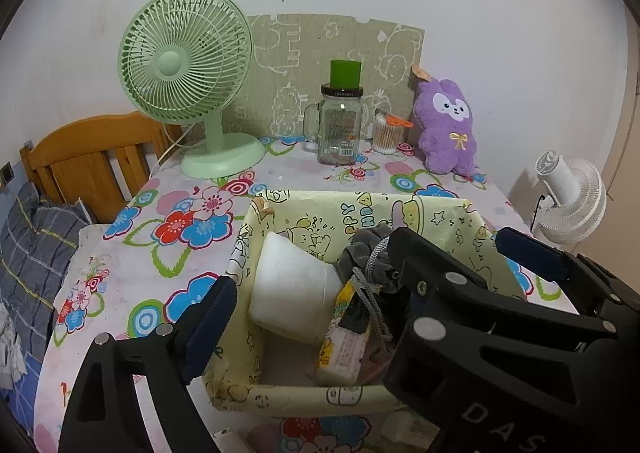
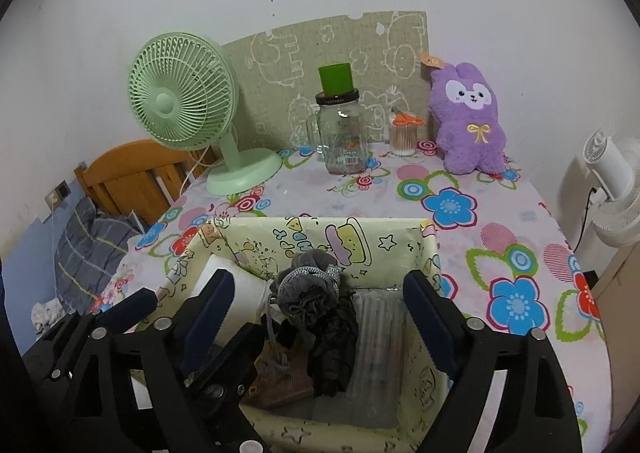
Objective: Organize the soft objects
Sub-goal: 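Pull both open tools back out of the basket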
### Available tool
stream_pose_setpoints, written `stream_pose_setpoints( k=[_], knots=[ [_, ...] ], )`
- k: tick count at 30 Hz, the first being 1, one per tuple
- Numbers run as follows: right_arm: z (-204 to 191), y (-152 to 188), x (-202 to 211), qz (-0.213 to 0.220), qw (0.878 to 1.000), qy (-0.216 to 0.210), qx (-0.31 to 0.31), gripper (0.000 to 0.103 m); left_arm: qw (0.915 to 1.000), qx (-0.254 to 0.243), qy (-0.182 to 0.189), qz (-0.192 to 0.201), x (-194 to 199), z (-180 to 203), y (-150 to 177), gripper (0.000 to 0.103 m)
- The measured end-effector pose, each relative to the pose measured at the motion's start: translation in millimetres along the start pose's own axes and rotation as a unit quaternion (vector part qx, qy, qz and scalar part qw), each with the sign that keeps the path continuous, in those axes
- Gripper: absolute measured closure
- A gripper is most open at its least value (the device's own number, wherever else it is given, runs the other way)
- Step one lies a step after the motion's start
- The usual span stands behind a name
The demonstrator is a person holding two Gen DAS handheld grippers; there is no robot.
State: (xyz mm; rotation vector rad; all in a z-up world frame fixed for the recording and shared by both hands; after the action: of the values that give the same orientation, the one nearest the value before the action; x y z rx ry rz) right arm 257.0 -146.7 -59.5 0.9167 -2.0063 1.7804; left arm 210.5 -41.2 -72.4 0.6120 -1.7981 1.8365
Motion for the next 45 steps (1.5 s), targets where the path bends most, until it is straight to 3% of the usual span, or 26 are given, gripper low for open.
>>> stream_pose_setpoints(
  k=[19,26,45],
  knots=[
    [-18,7,74,0.048,0.998,0.022,0.026,0.001,0.9989,-0.015,0.000,0.044,63,7,8,0.000],
    [-23,14,100,0.061,0.997,0.023,0.028,0.000,0.9985,-0.018,0.016,0.049,85,12,16,0.000],
    [-30,43,150,0.072,0.996,0.041,0.044,0.000,0.9958,-0.031,0.014,0.085,128,21,44,0.000]
  ],
)
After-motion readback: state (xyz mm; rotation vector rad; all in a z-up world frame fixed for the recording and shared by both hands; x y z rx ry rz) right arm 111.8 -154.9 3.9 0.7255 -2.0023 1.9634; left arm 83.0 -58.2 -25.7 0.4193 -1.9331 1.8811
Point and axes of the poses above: each gripper's, at about its wrist camera, not at the fingertips, and x roughly against the way its jaws point, z to its right, y to its underside, the point moved 3 cm from there along -x, roughly the way its jaws point, and after that the axes turned 2 degrees about -y, right-handed, at the moved point
